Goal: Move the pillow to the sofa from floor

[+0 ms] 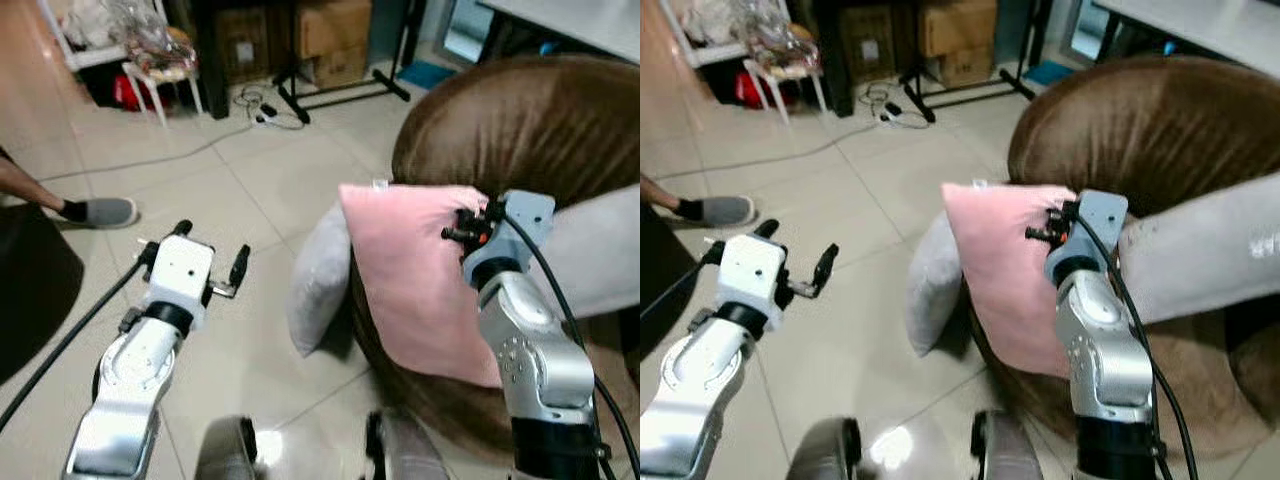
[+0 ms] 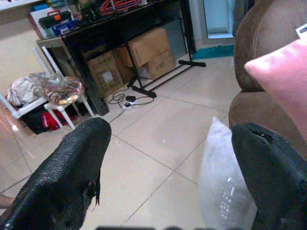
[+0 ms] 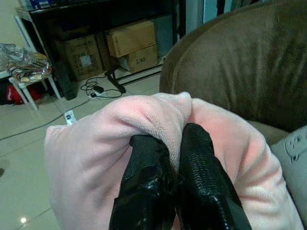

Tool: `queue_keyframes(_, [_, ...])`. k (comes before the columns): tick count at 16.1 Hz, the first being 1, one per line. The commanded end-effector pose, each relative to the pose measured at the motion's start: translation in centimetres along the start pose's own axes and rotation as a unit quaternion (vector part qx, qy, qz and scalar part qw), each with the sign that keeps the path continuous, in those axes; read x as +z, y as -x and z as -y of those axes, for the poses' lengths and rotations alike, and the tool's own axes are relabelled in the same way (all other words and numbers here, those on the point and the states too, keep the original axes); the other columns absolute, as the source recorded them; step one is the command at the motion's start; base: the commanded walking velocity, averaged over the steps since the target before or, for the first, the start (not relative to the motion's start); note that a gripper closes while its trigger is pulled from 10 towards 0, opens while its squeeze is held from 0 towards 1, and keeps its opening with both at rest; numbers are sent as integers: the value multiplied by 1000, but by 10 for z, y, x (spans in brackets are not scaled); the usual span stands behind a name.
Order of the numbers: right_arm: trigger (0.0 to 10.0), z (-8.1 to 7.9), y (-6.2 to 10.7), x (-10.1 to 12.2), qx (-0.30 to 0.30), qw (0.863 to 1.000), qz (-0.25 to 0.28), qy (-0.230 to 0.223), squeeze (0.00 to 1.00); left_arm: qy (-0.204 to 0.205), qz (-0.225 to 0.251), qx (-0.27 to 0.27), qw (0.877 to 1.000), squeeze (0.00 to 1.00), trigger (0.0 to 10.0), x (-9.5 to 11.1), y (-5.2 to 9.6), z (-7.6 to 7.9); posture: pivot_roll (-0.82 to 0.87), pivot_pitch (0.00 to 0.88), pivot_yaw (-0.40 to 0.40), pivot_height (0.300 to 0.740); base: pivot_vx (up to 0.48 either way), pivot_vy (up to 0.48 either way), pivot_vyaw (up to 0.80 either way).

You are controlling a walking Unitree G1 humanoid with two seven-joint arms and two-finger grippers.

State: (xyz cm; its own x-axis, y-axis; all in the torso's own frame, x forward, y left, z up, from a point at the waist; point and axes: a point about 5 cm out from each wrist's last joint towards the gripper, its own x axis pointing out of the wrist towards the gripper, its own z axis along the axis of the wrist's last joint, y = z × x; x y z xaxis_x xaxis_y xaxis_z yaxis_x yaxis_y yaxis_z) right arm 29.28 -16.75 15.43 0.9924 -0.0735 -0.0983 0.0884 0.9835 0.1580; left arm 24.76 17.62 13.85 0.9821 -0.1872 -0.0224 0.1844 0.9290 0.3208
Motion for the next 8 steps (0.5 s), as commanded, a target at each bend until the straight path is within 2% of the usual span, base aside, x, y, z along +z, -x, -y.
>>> queue_keyframes(1, [10000,-2,1,9,1,1000,17,1,0,-2,-5,-5,1000,847,10000,-3,2,3,-38,0,-25,707,0,0,0])
queue_keyframes(5, [10000,-1,1,8,0,1000,14,2,0,-8,-9,-5,1000,847,10000,-6,2,3,-37,0,-33,737,0,0,0])
queue_keyframes(8, [10000,-5,-1,8,2,1000,14,0,0,-14,-9,-6,1000,847,10000,-6,2,3,-29,0,-36,740,0,0,0])
